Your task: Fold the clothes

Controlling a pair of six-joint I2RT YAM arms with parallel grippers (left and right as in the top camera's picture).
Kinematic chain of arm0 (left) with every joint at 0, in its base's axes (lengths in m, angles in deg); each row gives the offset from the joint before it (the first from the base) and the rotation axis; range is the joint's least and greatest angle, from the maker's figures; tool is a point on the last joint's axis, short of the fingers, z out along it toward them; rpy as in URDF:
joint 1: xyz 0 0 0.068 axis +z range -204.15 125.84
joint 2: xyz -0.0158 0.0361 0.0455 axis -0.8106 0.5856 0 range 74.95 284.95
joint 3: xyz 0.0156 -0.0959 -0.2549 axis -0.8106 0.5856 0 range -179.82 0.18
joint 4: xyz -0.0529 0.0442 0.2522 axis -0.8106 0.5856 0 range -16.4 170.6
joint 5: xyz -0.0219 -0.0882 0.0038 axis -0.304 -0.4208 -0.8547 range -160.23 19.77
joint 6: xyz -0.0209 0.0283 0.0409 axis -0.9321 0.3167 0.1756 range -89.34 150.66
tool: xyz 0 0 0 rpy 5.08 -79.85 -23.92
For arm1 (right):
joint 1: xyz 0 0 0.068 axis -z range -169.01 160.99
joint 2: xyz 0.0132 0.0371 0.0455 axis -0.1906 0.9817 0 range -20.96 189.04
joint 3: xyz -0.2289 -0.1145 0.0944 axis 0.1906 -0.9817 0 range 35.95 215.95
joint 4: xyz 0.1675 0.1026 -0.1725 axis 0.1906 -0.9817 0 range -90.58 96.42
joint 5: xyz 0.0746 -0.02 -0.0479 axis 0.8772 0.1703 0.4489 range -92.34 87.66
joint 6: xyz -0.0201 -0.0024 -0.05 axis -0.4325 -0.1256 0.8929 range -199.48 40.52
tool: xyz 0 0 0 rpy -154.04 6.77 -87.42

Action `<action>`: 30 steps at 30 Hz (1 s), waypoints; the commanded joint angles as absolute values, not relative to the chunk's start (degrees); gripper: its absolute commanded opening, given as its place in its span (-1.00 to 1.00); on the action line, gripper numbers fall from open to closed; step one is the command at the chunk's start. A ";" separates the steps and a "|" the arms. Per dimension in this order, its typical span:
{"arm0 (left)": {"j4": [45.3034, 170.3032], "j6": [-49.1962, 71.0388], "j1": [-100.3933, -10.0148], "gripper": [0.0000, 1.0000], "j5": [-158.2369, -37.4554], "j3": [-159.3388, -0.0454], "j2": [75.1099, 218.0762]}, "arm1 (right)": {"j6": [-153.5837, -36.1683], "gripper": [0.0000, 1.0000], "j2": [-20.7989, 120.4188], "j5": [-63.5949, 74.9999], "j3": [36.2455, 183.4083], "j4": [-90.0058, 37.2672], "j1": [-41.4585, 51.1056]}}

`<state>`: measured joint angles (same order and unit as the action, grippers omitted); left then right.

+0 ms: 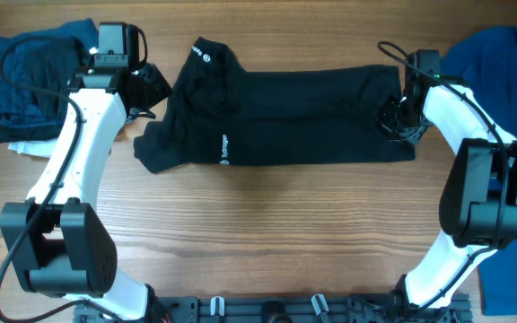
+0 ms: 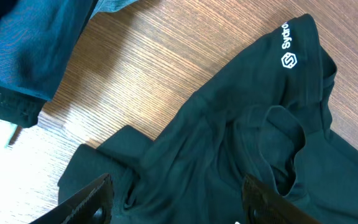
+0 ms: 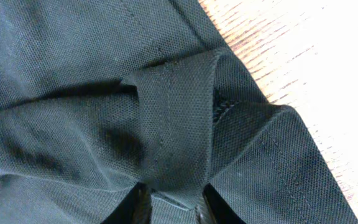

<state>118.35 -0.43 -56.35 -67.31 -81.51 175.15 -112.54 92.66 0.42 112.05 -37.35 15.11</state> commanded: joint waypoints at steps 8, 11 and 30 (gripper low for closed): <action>118.24 0.44 -56.55 0.32 -67.77 -81.27 175.63 | -114.15 -0.91 93.67 1.45 111.37 -32.65 15.04; 118.24 0.44 -56.55 0.32 -67.79 -81.27 175.63 | -114.33 -0.91 93.67 1.60 111.37 -29.83 15.04; 118.20 0.51 -56.55 0.32 -67.75 -81.27 175.63 | -113.89 -0.43 94.02 -17.83 111.35 -15.01 15.04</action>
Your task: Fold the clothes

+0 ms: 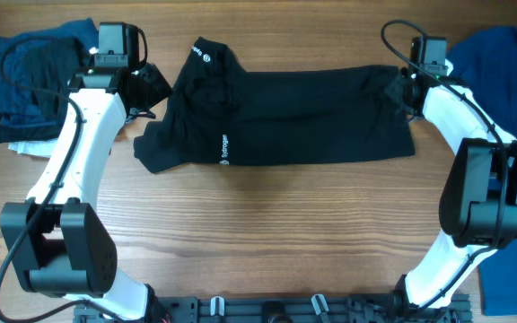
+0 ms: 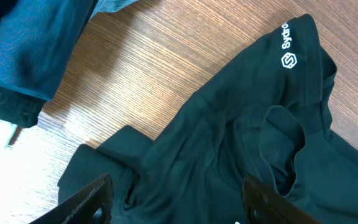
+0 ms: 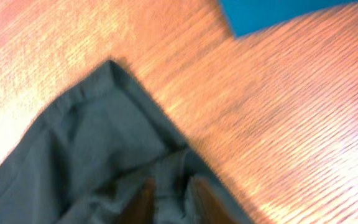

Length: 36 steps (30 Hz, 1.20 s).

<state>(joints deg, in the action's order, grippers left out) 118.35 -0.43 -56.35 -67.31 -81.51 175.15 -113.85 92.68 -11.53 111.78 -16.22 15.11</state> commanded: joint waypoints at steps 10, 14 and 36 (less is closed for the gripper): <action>112.78 11.39 -56.57 -0.70 -76.89 -81.27 175.94 | -76.91 -0.30 89.25 14.48 114.71 -18.38 14.91; 109.48 12.48 -56.57 -0.76 -84.88 -81.27 178.73 | -76.47 -0.66 89.21 15.33 114.17 -24.48 14.91; 105.48 16.96 -56.66 -0.91 -83.44 -81.24 195.06 | -81.22 -0.78 92.86 -6.90 97.16 -16.70 15.59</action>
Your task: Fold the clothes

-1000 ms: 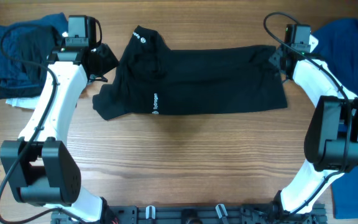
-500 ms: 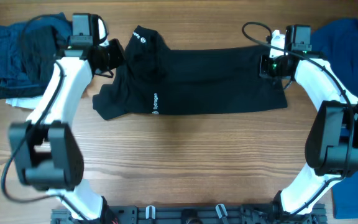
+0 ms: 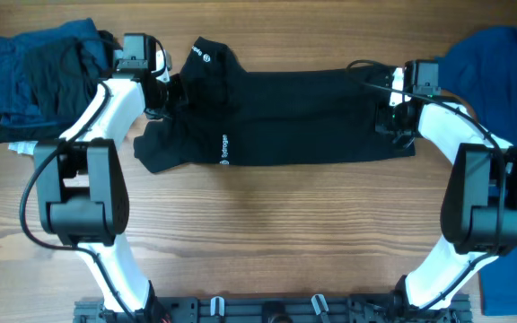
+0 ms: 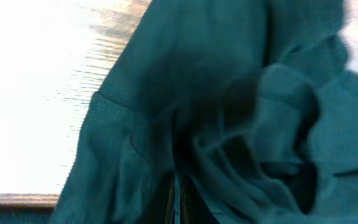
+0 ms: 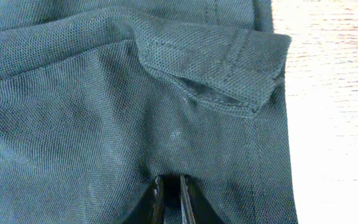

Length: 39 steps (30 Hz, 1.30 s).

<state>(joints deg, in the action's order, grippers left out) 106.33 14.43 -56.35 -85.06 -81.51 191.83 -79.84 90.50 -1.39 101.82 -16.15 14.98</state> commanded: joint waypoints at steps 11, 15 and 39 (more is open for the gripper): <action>102.04 17.03 -56.44 -0.92 -69.93 -81.27 196.81 | -91.93 -0.91 93.03 -17.70 95.19 -23.69 17.84; 100.47 17.01 -56.57 -0.92 -69.96 -81.29 196.72 | -92.30 -0.91 93.03 -16.93 95.19 -23.82 17.82; 108.12 4.44 -62.86 -0.14 -79.81 -90.80 193.81 | -92.32 -0.82 93.03 -14.26 95.19 -22.29 17.82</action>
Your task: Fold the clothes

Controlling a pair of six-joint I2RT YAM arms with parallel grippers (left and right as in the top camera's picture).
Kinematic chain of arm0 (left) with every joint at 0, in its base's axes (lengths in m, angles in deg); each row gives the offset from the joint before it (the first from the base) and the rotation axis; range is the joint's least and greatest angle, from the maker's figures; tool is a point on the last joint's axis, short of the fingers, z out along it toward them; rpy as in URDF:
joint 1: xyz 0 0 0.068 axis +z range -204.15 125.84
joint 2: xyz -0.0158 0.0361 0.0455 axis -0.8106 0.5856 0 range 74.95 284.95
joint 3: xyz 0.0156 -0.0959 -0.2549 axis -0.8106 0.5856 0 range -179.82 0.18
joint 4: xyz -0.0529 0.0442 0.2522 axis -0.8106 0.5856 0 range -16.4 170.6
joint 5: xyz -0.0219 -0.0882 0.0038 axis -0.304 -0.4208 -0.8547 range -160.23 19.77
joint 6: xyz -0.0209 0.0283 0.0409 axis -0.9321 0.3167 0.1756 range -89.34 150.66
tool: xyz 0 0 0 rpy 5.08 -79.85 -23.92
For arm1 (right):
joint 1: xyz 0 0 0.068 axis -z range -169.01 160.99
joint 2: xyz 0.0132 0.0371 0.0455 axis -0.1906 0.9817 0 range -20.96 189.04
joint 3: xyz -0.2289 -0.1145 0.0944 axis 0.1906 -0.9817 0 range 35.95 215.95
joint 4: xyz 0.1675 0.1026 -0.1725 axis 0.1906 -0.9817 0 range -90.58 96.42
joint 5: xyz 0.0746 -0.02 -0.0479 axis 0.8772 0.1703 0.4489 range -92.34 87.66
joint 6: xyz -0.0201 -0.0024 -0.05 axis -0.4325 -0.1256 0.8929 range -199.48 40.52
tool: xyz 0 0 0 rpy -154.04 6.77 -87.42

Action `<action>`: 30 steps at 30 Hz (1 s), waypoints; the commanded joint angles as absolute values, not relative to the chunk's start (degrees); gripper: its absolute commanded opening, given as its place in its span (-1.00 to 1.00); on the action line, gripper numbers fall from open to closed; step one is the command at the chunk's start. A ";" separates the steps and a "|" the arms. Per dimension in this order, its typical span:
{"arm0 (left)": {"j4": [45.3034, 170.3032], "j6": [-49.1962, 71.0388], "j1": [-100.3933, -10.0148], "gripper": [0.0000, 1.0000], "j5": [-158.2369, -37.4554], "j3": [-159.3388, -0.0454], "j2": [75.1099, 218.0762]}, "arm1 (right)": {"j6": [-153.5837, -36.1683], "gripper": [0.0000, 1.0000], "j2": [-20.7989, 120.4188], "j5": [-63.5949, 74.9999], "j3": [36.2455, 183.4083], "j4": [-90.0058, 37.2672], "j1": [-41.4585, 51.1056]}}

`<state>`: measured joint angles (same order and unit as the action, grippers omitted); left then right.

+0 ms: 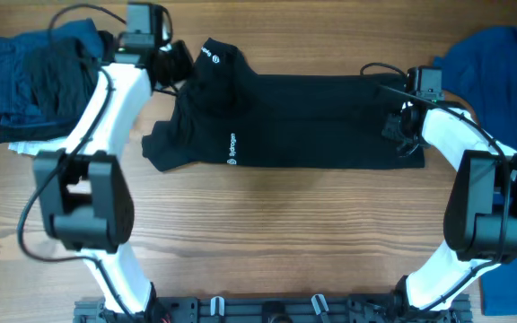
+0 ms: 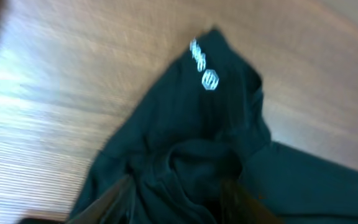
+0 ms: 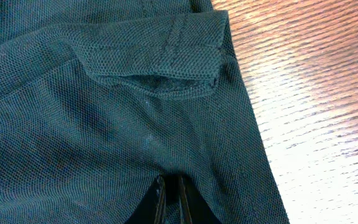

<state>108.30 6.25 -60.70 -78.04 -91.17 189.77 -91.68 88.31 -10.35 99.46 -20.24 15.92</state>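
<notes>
A black shirt (image 1: 294,121) with white logos lies spread across the far half of the table, collar end to the left. My left gripper (image 1: 179,65) hovers over the collar end (image 2: 191,168). It is open, fingers (image 2: 107,199) wide apart above bunched cloth, in a blurred view. A white logo (image 2: 209,78) shows beyond it. At the shirt's right edge, my right gripper (image 1: 404,126) is shut on the black shirt. Its fingertips (image 3: 159,190) pinch the fabric just below a folded hem flap (image 3: 160,59).
A pile of dark blue clothes (image 1: 34,76) sits at the far left corner. A blue garment (image 1: 496,63) lies at the far right, with more blue cloth (image 1: 514,278) at the near right. Bare wood (image 1: 267,233) fills the table's near half.
My left gripper was shut on cloth near the collar; now it is open and higher above it. The shirt lies slightly farther right. The right gripper still pinches the right edge.
At first my left gripper hung open beside the shirt's left sleeve and the right pinched a folded hem. Then the right gripper stood at the shirt's far right corner. Later both were shut on cloth, left near the collar. Now the left is open.
</notes>
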 commanded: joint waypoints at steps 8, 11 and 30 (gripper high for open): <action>106.57 4.46 -64.33 -0.19 -75.29 -90.80 197.55 | -92.28 -0.82 93.03 -12.47 95.22 -22.05 17.82; 106.37 4.94 -64.15 -0.21 -72.69 -91.63 196.81 | -92.28 -0.89 91.24 -10.20 98.06 -24.48 17.82; 96.21 9.82 -63.52 0.06 -77.26 -105.05 197.84 | -82.57 0.42 86.21 -5.04 124.77 -35.80 18.17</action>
<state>97.96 7.04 -64.07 -76.54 -104.72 194.56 -84.45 82.87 -5.94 125.05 -36.72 17.84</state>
